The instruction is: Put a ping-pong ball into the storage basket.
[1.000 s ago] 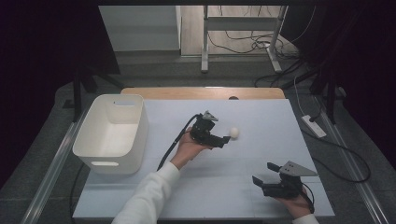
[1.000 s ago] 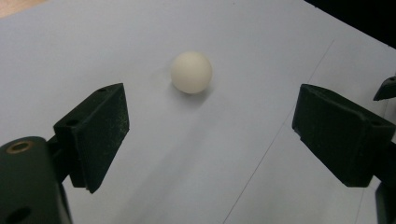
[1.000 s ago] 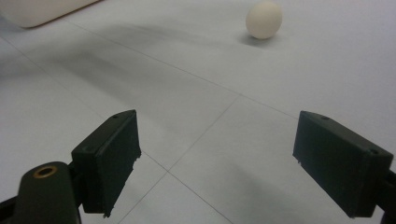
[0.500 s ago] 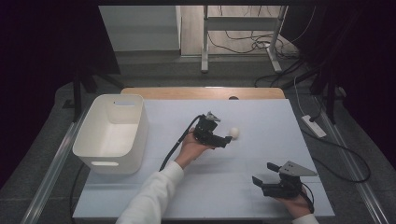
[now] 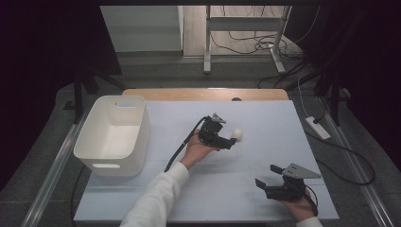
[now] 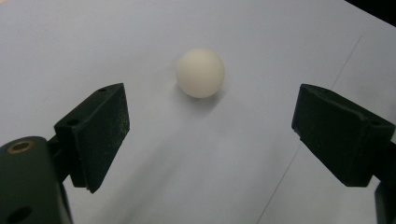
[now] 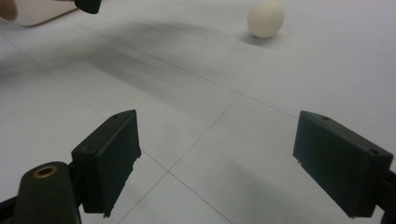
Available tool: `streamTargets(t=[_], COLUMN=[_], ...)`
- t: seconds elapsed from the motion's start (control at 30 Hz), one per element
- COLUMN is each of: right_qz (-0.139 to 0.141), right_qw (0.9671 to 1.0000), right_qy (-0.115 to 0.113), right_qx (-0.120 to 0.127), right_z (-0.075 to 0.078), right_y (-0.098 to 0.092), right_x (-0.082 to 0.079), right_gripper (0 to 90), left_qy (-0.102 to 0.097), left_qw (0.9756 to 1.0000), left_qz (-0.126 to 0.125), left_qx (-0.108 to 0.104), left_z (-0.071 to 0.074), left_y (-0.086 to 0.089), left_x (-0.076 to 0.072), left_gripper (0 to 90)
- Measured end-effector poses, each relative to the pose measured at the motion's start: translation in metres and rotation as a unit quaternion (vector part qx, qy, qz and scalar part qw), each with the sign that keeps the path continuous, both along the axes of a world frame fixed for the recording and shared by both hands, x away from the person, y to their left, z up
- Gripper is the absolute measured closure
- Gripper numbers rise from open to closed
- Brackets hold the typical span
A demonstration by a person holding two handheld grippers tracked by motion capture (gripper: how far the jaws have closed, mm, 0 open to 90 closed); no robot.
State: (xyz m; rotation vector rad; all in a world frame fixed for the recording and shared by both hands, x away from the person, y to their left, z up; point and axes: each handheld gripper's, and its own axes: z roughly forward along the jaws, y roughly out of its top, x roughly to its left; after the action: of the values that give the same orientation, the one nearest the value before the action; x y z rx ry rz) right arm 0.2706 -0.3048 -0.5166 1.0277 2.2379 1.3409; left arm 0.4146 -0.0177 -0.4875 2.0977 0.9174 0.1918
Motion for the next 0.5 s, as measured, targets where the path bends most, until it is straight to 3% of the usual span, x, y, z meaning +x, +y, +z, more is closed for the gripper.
streamTargets(t=[0.5], right_qz=[0.0], right_qw=[1.0], right_qy=[0.0], right_qx=[0.001], right_z=[-0.0003], right_y=[0.0007], right_x=[-0.0003], right_gripper=[14.5], left_qy=[0.005], left_qw=[0.9999], left_qz=[0.009], left_qx=[0.005], left_z=[-0.0089], left_y=[-0.0046], left_x=[0.0097], left_gripper=[12.0])
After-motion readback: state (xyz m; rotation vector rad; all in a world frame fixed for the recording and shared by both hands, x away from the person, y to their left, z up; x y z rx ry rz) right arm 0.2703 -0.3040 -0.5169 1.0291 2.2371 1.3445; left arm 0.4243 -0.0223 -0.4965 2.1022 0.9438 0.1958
